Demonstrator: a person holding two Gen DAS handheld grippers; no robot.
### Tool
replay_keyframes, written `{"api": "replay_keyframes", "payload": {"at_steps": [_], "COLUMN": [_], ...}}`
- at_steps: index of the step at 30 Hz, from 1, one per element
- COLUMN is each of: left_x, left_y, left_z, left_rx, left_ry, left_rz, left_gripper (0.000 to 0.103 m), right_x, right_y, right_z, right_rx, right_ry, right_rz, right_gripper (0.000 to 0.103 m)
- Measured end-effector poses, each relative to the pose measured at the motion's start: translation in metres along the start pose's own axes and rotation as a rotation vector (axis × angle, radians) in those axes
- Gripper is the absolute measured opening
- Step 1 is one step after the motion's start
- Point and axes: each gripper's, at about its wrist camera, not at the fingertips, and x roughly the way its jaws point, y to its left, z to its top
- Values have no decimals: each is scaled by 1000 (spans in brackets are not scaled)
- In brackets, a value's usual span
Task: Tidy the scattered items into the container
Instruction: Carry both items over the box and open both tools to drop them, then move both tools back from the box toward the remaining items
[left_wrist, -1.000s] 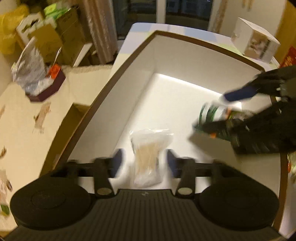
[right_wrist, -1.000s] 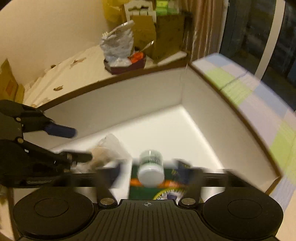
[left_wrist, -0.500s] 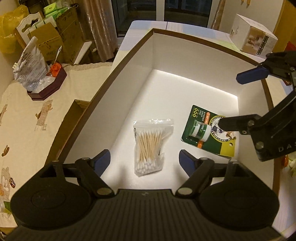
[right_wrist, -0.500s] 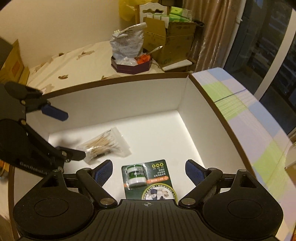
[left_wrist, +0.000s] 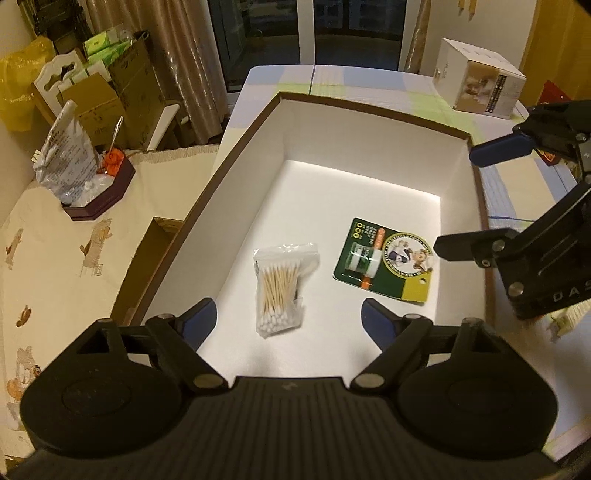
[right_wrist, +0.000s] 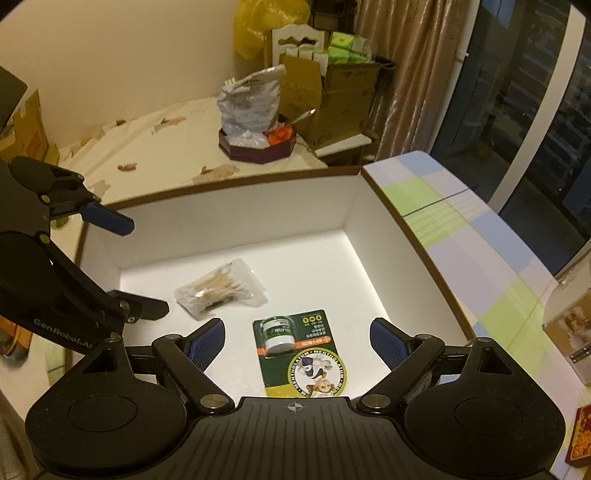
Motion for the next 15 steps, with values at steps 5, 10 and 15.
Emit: {"api": "replay_keyframes", "payload": {"at_steps": [5,10,15], "left_x": [-27,-56,-83], "left_y": [-10,-18,-29], "left_z": [-6,-18,-35], "left_rx": [23,37,68], "left_ry": [-10,-23,-32], "left_rz": [9,14,17], "left_gripper": [84,87,87], "right_x": [-29,-56,-85], "right_y": [11,25,40], "right_z": [-3,-11,-24], "right_rx": [22,38,47], "right_ry": [-34,-54,-86], "right_rz": [-3,0,6], "right_gripper": [91,91,91]}}
